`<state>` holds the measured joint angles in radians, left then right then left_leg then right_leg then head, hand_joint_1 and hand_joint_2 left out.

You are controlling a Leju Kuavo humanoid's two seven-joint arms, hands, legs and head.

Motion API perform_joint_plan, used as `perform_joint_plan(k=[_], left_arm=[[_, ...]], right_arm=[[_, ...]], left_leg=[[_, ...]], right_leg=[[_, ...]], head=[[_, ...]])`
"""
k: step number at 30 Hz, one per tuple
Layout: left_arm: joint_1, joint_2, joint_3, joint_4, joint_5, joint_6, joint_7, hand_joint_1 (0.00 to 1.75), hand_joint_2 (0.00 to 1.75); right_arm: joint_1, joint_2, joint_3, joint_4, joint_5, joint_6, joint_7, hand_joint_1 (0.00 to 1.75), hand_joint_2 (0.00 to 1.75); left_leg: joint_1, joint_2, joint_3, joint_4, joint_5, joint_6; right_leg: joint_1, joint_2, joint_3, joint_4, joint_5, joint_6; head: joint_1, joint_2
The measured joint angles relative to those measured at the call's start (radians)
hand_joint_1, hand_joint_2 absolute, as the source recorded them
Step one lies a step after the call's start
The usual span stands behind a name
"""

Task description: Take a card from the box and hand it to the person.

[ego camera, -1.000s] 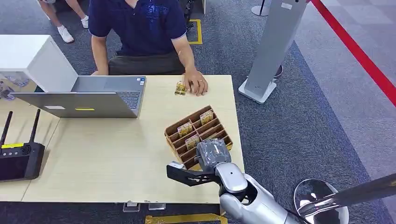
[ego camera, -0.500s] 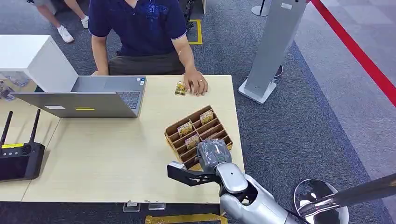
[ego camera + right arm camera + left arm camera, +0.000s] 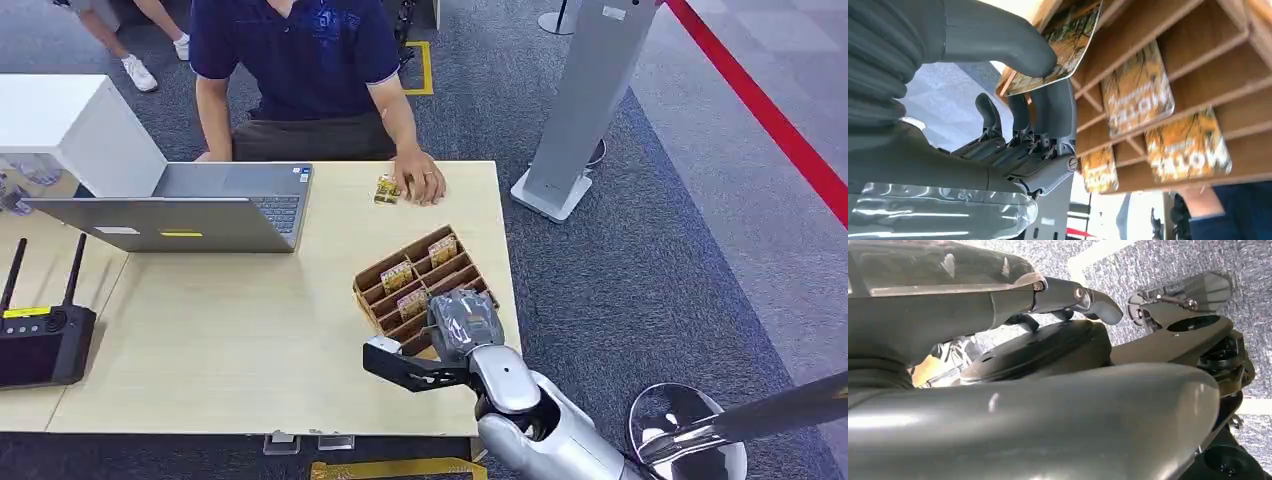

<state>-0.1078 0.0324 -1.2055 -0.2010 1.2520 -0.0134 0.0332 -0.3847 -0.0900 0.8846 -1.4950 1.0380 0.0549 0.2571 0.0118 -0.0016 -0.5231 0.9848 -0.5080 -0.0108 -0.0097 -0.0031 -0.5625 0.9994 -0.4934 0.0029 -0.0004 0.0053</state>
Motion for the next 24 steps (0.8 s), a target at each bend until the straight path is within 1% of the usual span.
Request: perform_joint_plan(k=[8, 12, 14, 18, 24], left_arm=[[0.002, 0.000, 0.000, 0.000, 0.011, 0.001, -0.006, 0.00, 0.00], [0.002, 0.000, 0.000, 0.000, 0.016, 0.001, -0.009, 0.00, 0.00], [0.003, 0.000, 0.000, 0.000, 0.016, 0.001, -0.010, 0.00, 0.00], [0.003, 0.000, 0.000, 0.000, 0.016, 0.001, -0.010, 0.00, 0.00], [0.003, 0.000, 0.000, 0.000, 0.015, 0.001, -0.010, 0.00, 0.00]], right_arm=[[-0.005, -0.021, -0.029, -0.113, 0.002, -0.035, -0.006, 1.29, 1.75], [-0.013, -0.030, -0.045, -0.178, -0.004, -0.082, -0.011, 1.29, 1.75], [-0.020, -0.034, -0.056, -0.204, -0.021, -0.108, -0.016, 1.29, 1.75], [-0.036, -0.038, -0.072, -0.241, -0.057, -0.129, -0.025, 1.29, 1.75], [-0.072, -0.037, -0.090, -0.239, -0.178, -0.173, -0.068, 1.29, 1.75]], left_leg=[[0.000, 0.000, 0.000, 0.000, 0.000, 0.000], [0.000, 0.000, 0.000, 0.000, 0.000, 0.000], [0.000, 0.000, 0.000, 0.000, 0.000, 0.000], [0.000, 0.000, 0.000, 0.000, 0.000, 0.000], [0.000, 0.000, 0.000, 0.000, 0.000, 0.000]], right_leg=[[0.000, 0.000, 0.000, 0.000, 0.000, 0.000], [0.000, 0.000, 0.000, 0.000, 0.000, 0.000], [0.000, 0.000, 0.000, 0.000, 0.000, 0.000], [0.000, 0.000, 0.000, 0.000, 0.000, 0.000], [0.000, 0.000, 0.000, 0.000, 0.000, 0.000]], head=[[0.000, 0.000], [0.000, 0.000], [0.000, 0.000], [0.000, 0.000], [0.000, 0.000]])
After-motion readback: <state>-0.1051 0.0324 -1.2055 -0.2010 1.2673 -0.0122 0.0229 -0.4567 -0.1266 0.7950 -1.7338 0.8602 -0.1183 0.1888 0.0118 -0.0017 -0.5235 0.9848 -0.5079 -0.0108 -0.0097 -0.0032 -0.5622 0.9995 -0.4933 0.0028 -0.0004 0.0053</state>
